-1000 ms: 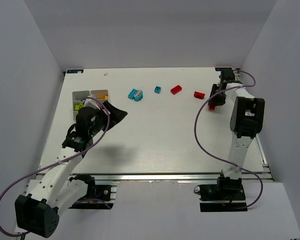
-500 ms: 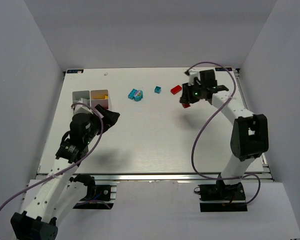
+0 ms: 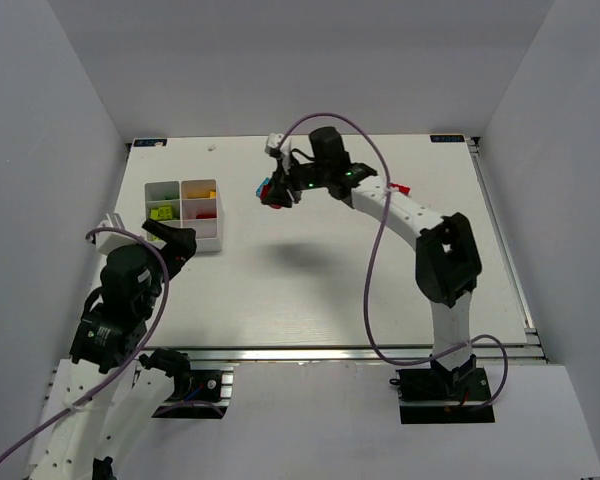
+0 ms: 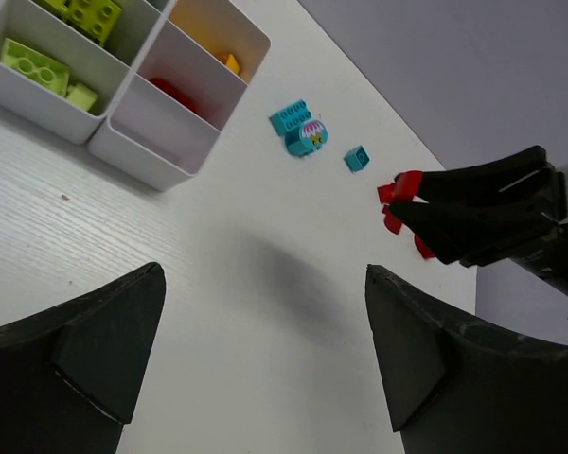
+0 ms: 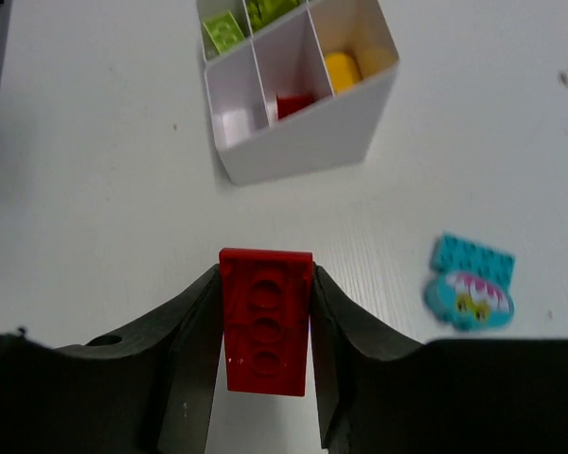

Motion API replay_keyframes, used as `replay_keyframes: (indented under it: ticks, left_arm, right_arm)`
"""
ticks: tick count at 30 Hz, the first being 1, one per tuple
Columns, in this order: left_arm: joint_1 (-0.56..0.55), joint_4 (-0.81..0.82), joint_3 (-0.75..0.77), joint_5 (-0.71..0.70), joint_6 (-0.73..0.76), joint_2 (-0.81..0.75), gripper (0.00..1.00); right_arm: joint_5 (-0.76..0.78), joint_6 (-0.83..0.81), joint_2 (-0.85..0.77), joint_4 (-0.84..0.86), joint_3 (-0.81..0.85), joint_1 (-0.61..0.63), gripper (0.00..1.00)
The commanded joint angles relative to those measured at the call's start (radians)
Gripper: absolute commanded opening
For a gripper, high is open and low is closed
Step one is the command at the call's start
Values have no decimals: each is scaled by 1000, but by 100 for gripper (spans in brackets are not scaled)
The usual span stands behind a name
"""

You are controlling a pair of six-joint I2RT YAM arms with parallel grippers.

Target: Sort the legos into containers by color

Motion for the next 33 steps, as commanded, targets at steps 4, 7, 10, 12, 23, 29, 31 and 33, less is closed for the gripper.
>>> replay_keyframes:
  ticks: [4,7,10,12,23,29,31,33]
  left_arm:
    - [-5,-210,130,-105,-4,-5,96]
    - [-5,-238,170,-125,-1,-1,96]
    - [-5,-255,193,-133,3,-1,96]
    - [-5,-258,200,-135,4,-2,97]
    - [-5,-318,213,-101,-19,-10,97]
    - [-5,-347,224,-104,-28,-25,97]
    - [-5,-345,221,-99,-31,-25,97]
    - [-5,-350,224,-96,-31,-21,97]
  right_arm:
    - [-1,55,182,153,260,101,0]
    - [11,84,257,206,351,130,0]
    - [22,95,302,279,379,167,0]
    - [40,103,321,334,371,197,0]
    - [210,181,532,731,490,254,0]
    - [255,112,590,757,512,280,0]
    - [276,75,595,780,494,288,0]
    - [288,58,605,794,500,288,0]
